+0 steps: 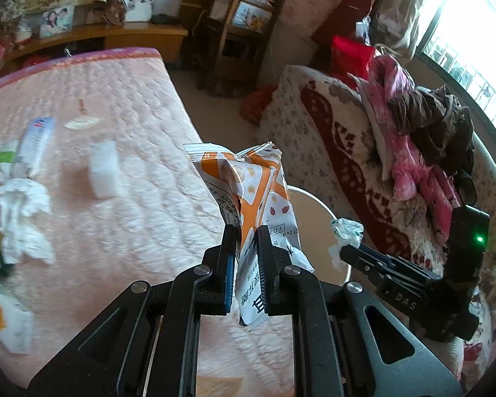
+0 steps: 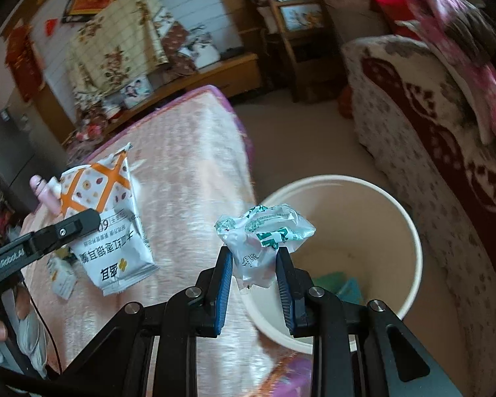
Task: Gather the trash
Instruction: 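Carry both wrappers to the white bucket and open both tools to drop them, then move both tools back over the mattress toward the milk carton and tissues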
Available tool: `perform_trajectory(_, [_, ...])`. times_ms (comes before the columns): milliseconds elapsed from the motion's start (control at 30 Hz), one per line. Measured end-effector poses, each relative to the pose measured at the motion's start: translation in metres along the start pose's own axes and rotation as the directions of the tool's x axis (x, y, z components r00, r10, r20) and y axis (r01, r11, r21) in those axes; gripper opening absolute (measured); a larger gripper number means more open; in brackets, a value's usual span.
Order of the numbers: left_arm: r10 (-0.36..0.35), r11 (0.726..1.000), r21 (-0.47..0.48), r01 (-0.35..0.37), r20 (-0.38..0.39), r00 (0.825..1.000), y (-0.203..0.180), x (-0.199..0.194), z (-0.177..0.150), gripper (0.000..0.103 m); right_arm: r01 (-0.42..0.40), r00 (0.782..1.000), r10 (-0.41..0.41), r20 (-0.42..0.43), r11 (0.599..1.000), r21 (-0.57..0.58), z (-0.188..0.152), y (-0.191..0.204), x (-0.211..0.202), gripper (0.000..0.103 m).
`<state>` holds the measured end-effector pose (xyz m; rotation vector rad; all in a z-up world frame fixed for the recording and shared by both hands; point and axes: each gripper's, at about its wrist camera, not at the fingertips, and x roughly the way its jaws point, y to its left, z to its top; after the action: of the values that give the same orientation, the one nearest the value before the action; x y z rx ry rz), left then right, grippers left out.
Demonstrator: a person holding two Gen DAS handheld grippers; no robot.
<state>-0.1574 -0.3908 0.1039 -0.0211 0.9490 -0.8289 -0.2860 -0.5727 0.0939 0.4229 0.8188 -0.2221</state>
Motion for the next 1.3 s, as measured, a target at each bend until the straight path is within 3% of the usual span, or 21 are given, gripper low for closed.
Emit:
perform_trajectory(267, [-0.048,0.999,-0.017,0.047,-0.034,0.998,-0.016,0.033,-0.001,0.011,0.065,0.997,-0.062,-0.036,0.995,0.082,-0.001,-0.039,0.018,0.026])
perform_trajectory(333, [-0.056,0.998,-0.003,0.056,-0.032,0.998,-0.021,0.037,-0.001,0.013,0.084,0.996,-0.081,-0.037,0.992,0.094,-0.001,-0.043,0.02,0.033])
perform_trajectory(367, [-0.062,0.998,0.006,0.062,-0.034,0.998,-0.023,0.04,-0.001,0.018,0.098,0.995,-0.094,-0.035,0.99,0.101,-0.001,-0.047,0.022,0.043])
perform_trajectory(400, [-0.067,0.998,0.009,0.068,-0.036,0.997,-0.023,0.041,-0.002,0.024,0.102,0.995,-0.099,-0.029,0.989,0.11,-0.002,-0.048,0.021,0.046])
perform_trajectory(467, [-0.08,0.997,0.014,0.08,-0.038,0.996,-0.023,0.042,-0.003,0.049,0.098,0.995,-0.096,-0.024,0.987,0.127,-0.005,-0.052,0.02,0.046])
perform_trajectory(500, [-0.082,0.996,0.014,0.083,-0.036,0.996,-0.023,0.042,-0.004,0.05,0.1,0.995,-0.098,-0.025,0.986,0.132,-0.005,-0.053,0.02,0.046])
perform_trajectory(667, [-0.072,0.997,0.018,0.073,-0.038,0.997,-0.02,0.039,-0.006,0.05,0.087,0.996,-0.082,-0.035,0.984,0.155,-0.008,-0.056,0.022,0.046])
perform_trajectory(900, [0.004,1.0,0.013,-0.004,-0.008,1.0,-0.006,0.022,-0.011,0.05,0.077,0.997,-0.072,-0.038,0.988,0.131,-0.009,-0.046,0.022,0.046])
perform_trajectory(1300, [0.106,0.994,-0.006,-0.106,0.038,0.994,0.027,-0.015,-0.021,0.05,0.033,0.998,-0.031,-0.046,0.998,0.053,-0.014,-0.001,0.023,0.047])
